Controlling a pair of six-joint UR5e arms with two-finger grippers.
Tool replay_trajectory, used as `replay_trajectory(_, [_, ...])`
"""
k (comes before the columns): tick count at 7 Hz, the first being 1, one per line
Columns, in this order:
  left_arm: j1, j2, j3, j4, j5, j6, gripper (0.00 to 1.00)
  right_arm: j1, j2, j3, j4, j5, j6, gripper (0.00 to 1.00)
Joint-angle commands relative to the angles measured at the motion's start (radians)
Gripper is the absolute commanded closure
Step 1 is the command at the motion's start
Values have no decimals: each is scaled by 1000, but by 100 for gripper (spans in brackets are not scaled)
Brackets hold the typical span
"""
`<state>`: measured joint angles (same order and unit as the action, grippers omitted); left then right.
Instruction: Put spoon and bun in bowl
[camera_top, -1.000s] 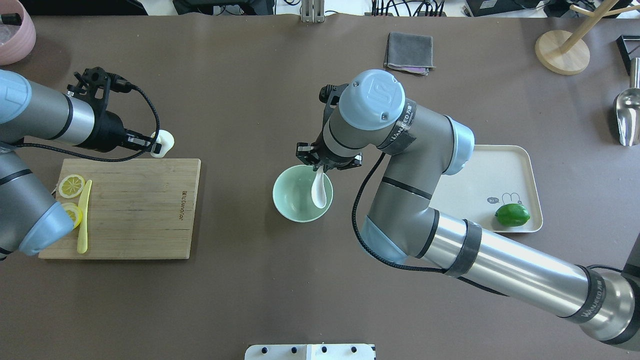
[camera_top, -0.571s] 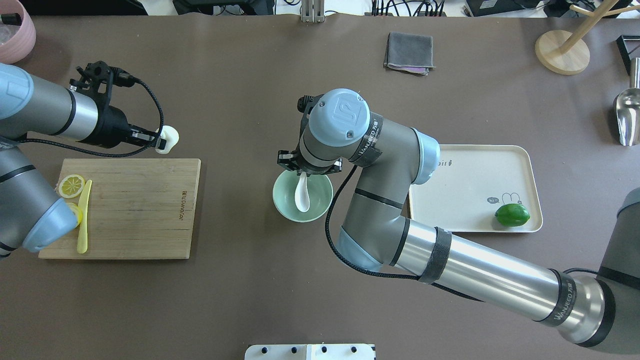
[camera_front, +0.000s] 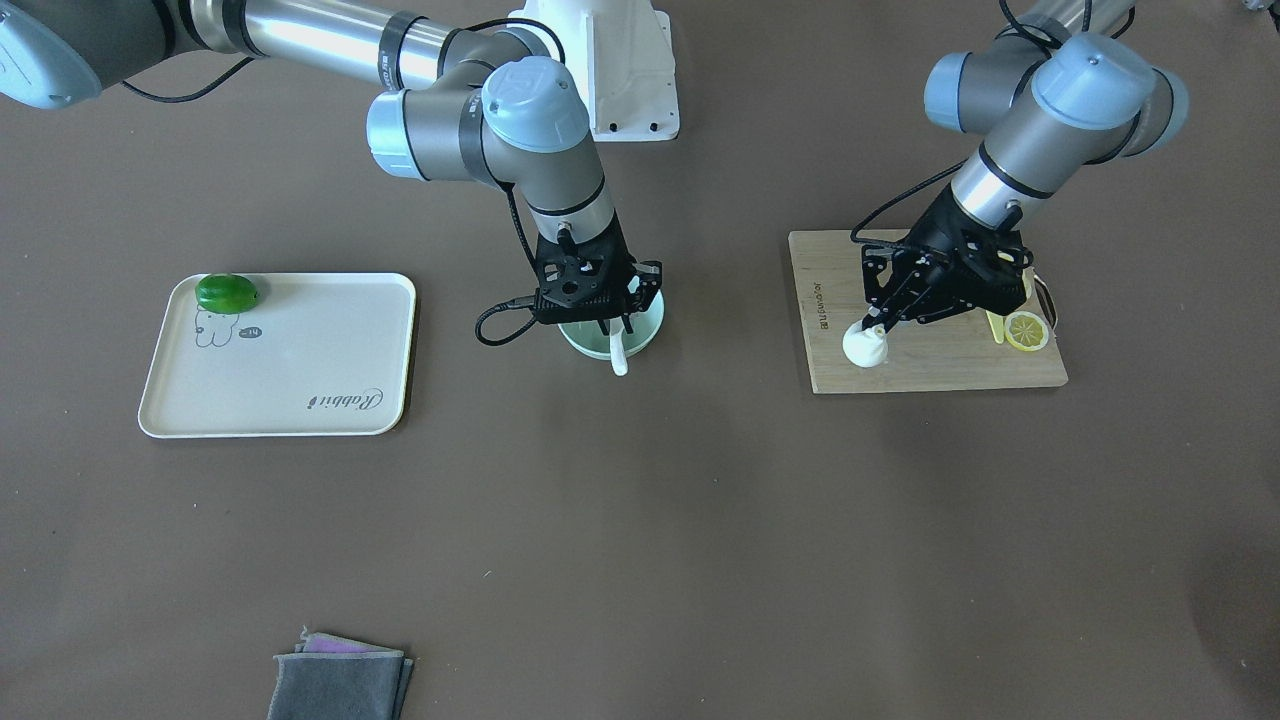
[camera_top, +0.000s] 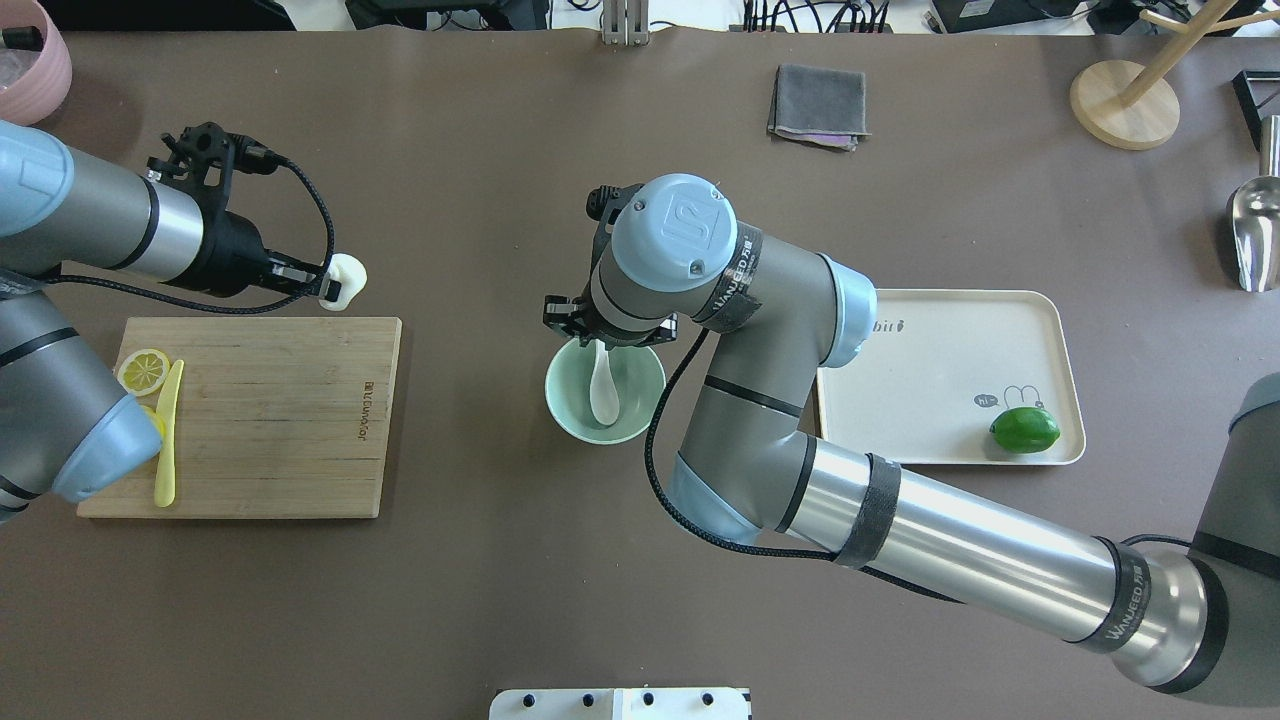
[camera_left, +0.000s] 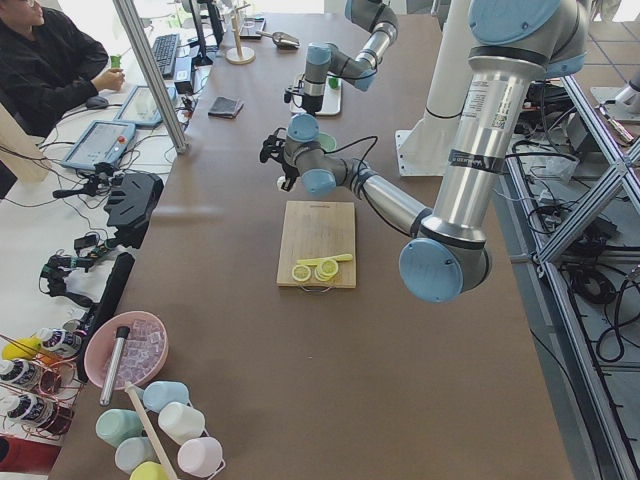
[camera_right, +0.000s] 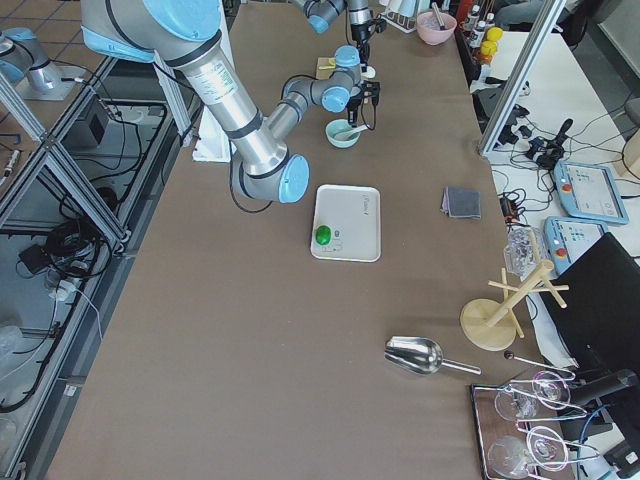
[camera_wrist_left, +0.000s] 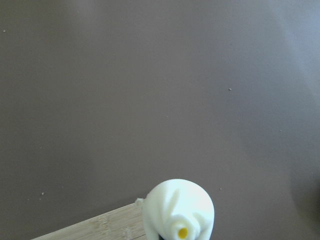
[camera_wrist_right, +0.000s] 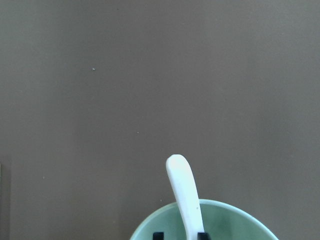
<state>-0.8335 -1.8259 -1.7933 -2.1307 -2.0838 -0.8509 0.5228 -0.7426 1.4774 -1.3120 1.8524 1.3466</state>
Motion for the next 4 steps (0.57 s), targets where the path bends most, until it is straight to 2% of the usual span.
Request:
replay_trajectory(1, [11, -54, 21, 0, -1, -84, 100, 41, 2, 32, -22, 17, 8, 0])
replay_trajectory(2, [39, -99, 35, 2, 2, -136, 100, 69, 2, 32, -30, 40, 8, 0])
replay_trajectory(4, [135, -194, 40, -2, 14, -277, 100, 185, -18, 49, -88, 175, -42, 0])
